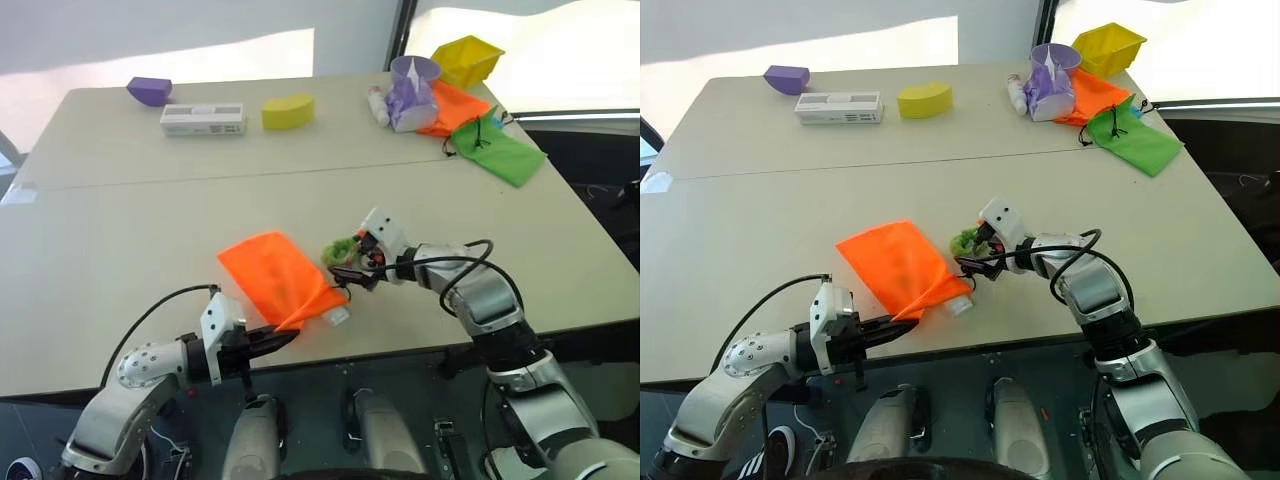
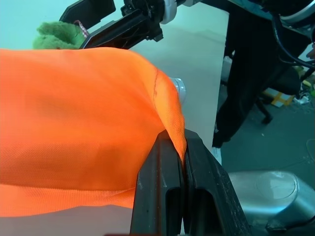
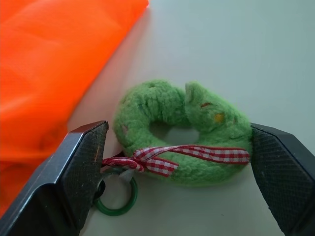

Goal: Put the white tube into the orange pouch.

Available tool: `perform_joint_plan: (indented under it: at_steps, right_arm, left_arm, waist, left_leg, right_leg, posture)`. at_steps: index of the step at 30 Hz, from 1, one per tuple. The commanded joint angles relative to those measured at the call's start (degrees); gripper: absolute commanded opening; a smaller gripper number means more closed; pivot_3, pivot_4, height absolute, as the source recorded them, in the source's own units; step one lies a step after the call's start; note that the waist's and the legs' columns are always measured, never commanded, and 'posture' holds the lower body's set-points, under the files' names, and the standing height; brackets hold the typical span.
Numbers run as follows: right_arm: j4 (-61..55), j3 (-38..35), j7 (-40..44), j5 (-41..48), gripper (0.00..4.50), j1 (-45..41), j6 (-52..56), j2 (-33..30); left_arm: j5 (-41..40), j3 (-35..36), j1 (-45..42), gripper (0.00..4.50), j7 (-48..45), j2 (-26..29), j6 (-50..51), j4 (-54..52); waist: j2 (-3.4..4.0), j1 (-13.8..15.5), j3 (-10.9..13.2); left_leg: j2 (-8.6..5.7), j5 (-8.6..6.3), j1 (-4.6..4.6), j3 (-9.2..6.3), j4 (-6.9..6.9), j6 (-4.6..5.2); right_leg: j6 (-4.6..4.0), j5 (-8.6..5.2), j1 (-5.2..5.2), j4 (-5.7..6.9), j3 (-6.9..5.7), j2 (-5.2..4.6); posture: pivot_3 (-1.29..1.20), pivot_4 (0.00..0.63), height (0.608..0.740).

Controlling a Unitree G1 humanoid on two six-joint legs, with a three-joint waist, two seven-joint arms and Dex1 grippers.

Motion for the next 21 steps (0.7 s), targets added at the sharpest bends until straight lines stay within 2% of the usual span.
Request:
perform_joint_plan:
  at_steps: [1, 2, 5, 12, 16, 21]
  right_arm:
    - [-0.41, 0.11, -0.72, -0.91, 4.48, -0.51, -1.14, 0.87]
    - [-0.25, 0.01, -0.89, -0.79, 4.48, -0.63, -0.88, 1.39]
    - [-0.03, 0.51, -0.81, -1.55, 3.64, -0.46, -1.11, 1.75]
    - [-0.6, -2.74, -0.16, -0.64, 0.03, -0.13, -0.02, -0.13]
    - [-3.79, -5.73, 3.71, 2.66, 0.03, 1.33, 4.3, -5.3]
    - [-14.48, -6.31, 14.12, 7.24, 0.03, 6.66, 6.65, -17.73]
  left_arm:
    - [-0.06, -0.26, 0.01, 0.0, -0.2, -0.2, -0.99, -0.75]
    - [-0.06, -0.25, 0.0, 0.0, -0.19, -0.24, -1.0, -0.72]
    - [0.03, -0.32, 0.1, 0.0, -0.22, -0.27, -1.08, -0.69]
    - [0.29, -0.41, 0.29, 0.0, -0.12, -0.48, -1.38, -0.63]
    - [0.0, 0.03, -0.13, 0.0, -0.03, -0.8, -1.35, -0.39]
    - [-1.76, 1.77, -1.44, 0.0, 0.53, -1.68, -0.64, -0.04]
  waist:
    - [0.0, -0.01, 0.0]
    - [0.0, -0.03, 0.0]
    - [0.0, -0.04, 0.0]
    - [0.0, 0.05, 0.0]
    - [0.0, 0.16, 0.0]
    - [0.01, 0.24, 0.01]
  left_leg:
    - [0.0, 0.0, 0.0, 0.0, 0.0, 0.0]
    - [0.0, 0.0, 0.0, 0.0, 0.0, 0.0]
    - [0.0, 0.0, 0.0, 0.0, 0.01, 0.0]
    - [-0.01, 0.0, 0.0, 0.01, 0.02, 0.0]
    - [-0.02, 0.0, -0.01, 0.01, 0.04, 0.0]
    - [-0.03, 0.0, -0.02, -0.01, 0.04, 0.0]
  right_leg:
    - [0.0, 0.0, 0.01, 0.0, 0.0, 0.0]
    - [0.0, 0.0, 0.0, 0.0, 0.0, -0.01]
    - [0.0, 0.0, 0.0, 0.01, 0.0, 0.0]
    - [0.0, 0.0, 0.02, 0.01, 0.0, -0.01]
    - [0.01, 0.0, 0.04, -0.01, 0.0, -0.04]
    - [0.05, -0.03, 0.02, -0.02, 0.01, -0.04]
  posture:
    - [0.0, 0.15, 0.74]
    - [0.0, 0.15, 0.74]
    - [0.0, 0.15, 0.74]
    - [0.0, 0.15, 0.74]
    - [0.0, 0.15, 0.74]
    - [0.0, 0.15, 0.74]
